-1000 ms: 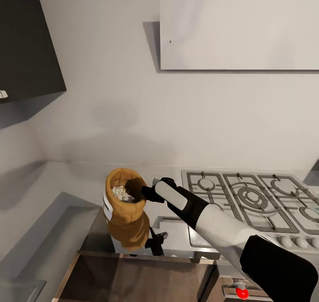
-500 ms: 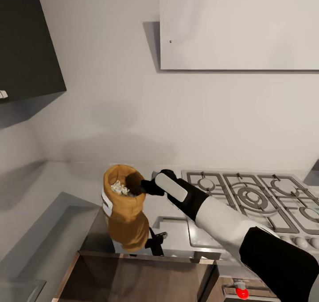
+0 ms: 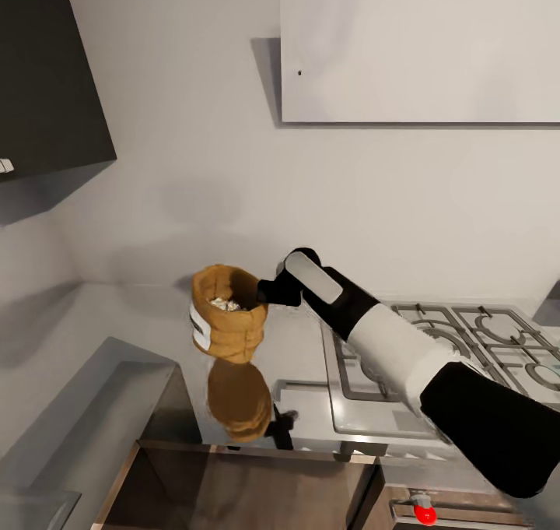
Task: In the kitchen, take the popcorn bag from the countertop, put it into the microwave, and heat it until the popcorn is cooked so the cooked popcorn ends up inside the bag.
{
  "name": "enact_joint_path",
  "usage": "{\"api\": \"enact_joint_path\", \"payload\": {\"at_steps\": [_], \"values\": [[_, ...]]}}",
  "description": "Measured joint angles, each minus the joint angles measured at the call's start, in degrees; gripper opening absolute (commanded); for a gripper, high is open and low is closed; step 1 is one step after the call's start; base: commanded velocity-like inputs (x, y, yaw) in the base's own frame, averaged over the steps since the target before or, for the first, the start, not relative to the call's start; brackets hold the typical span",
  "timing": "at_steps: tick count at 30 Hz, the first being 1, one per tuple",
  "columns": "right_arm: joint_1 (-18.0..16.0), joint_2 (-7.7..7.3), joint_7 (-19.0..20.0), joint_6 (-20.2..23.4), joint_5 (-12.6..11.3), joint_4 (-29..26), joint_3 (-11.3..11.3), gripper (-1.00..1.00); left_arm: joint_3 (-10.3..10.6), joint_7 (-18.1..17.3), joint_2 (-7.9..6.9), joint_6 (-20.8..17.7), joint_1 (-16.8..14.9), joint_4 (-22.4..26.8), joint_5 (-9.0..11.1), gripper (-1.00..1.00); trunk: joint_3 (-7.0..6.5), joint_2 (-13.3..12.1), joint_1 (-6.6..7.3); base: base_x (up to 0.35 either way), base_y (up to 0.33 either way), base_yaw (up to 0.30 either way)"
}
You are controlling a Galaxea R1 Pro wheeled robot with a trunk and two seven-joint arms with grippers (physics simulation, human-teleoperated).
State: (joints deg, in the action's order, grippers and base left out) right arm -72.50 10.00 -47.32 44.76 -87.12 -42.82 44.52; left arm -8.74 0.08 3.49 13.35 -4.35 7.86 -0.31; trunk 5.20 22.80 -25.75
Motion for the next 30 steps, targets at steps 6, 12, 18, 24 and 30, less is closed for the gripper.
{"api": "enact_joint_path", "payload": {"at_steps": [6,12,18,24,30], "values": [[-2.09,-3.98,-6.52,5.8,0.11,-0.72,-8.46,-1.0,0.01,0.0,0.0,0.0,0.0,0.01,0.0,1.0,0.0,0.0,0.0,0.0,0.0,0.0],[-3.11,-12.13,-6.88,10.6,0.34,-1.46,-12.89,-1.0,0.0,0.0,0.0,0.0,0.01,0.01,0.0,1.0,0.01,0.0,0.0,0.0,0.0,0.0],[-3.34,-17.68,-6.8,11.52,-0.12,-3.37,-13.18,-1.0,-0.01,0.0,0.0,-0.01,0.0,0.0,0.03,1.0,0.01,0.0,0.0,0.0,0.0,0.0],[-3.36,-17.91,-6.79,11.78,-0.24,-3.93,-13.19,-1.0,-0.04,0.0,0.0,0.0,0.0,0.0,0.01,1.0,0.0,0.0,0.0,0.0,0.0,0.0],[-3.43,-17.88,-6.79,12.51,-0.21,-4.55,-13.19,-1.0,-0.02,0.0,0.0,0.0,0.0,0.0,0.05,1.0,0.01,0.0,0.0,0.0,0.0,0.0]]}}
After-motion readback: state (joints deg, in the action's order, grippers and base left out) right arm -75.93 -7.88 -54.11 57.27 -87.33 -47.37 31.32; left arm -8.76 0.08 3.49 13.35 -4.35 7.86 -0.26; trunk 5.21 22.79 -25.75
